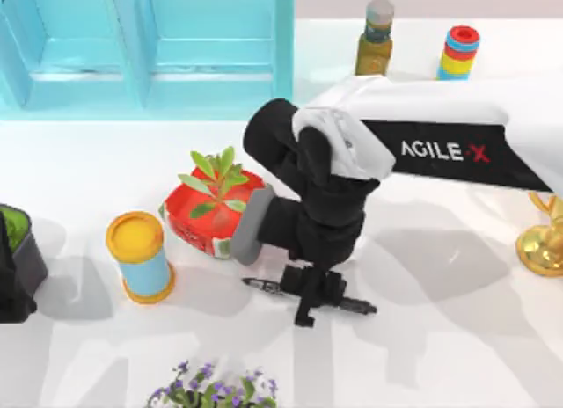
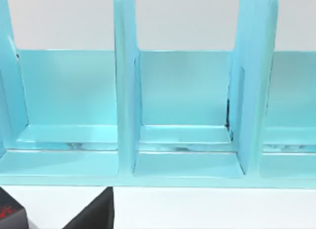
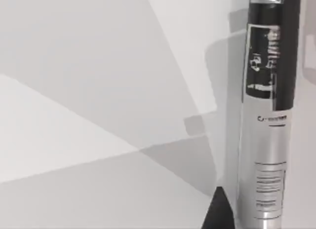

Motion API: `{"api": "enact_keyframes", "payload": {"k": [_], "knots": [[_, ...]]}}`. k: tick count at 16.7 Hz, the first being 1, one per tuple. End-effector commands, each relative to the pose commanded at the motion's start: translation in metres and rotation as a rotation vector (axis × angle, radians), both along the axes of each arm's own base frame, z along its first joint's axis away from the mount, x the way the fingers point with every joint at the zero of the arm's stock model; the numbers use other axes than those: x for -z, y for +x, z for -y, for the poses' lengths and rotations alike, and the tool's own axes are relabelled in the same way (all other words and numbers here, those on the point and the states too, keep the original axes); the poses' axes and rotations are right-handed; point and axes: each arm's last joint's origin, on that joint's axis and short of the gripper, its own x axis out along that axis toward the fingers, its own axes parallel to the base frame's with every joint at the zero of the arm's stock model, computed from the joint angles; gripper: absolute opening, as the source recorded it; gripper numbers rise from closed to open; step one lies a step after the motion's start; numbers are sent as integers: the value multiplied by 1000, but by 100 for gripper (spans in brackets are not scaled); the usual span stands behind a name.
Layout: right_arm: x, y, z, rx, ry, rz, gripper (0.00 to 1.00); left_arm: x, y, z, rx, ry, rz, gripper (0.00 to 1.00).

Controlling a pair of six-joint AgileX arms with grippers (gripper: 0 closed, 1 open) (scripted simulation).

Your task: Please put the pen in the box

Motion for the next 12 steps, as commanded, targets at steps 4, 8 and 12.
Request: {"api": "enact_keyframes", "payload": {"k": [4, 8, 12], "knots": [[0, 0, 0, 0, 0, 0, 0, 0, 0, 0, 0, 0, 0, 100], [0, 0, 0, 0, 0, 0, 0, 0, 0, 0, 0, 0, 0, 100], [-36, 11, 4, -3, 13, 102, 0, 0, 0, 0, 0, 0, 0, 100]]}}
